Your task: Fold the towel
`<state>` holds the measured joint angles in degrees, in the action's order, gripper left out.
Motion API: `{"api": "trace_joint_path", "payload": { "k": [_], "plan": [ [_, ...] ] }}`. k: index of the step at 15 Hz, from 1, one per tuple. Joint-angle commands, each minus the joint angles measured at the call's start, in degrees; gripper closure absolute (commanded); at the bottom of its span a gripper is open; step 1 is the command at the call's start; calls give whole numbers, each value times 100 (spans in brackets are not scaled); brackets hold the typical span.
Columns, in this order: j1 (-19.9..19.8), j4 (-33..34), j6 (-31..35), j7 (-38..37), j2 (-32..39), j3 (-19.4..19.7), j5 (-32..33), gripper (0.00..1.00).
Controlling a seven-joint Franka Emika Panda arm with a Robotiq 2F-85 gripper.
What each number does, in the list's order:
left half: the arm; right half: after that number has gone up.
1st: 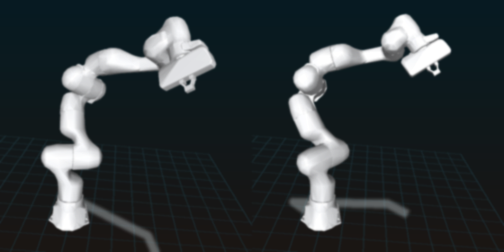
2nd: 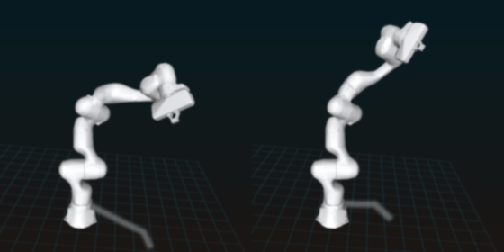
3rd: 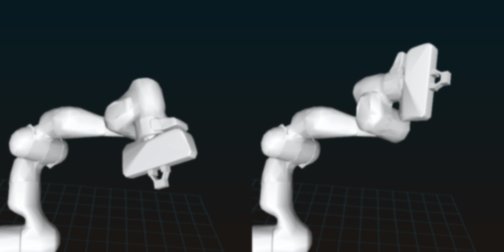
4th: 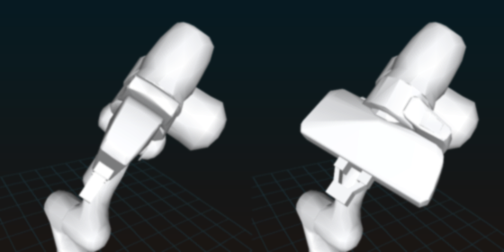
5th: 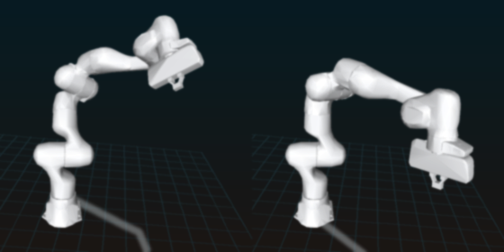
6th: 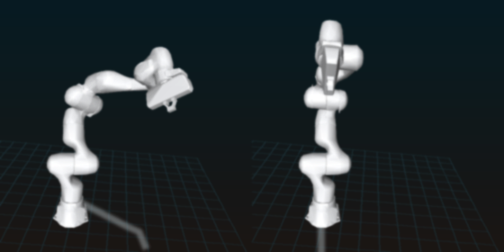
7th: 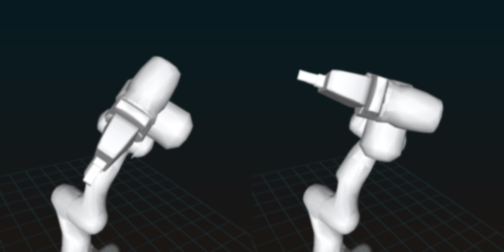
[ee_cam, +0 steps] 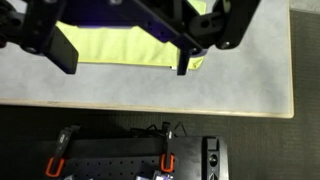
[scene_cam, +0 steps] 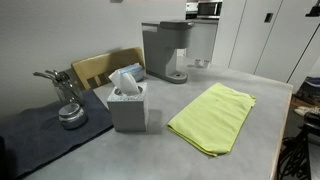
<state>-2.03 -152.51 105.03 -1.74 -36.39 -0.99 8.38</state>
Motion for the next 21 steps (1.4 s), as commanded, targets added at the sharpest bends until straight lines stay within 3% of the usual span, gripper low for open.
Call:
{"api": "trace_joint_path", "payload": {
  "k": [1, 5, 10, 11, 16, 21],
  "plan": [
    [136, 170, 971, 664, 839, 344, -83, 0],
    [545, 397, 1973, 1527, 1703, 456, -685, 0],
    [1134, 798, 2545, 2221, 2609, 238, -1892, 0],
    [930, 527, 2405, 1961, 2160, 214, -1606, 0],
    [1055, 747, 2510, 2031, 2544, 105, -1780, 0],
    [1082, 487, 3641, 1427, 2703, 41, -2154, 0]
  ]
}}
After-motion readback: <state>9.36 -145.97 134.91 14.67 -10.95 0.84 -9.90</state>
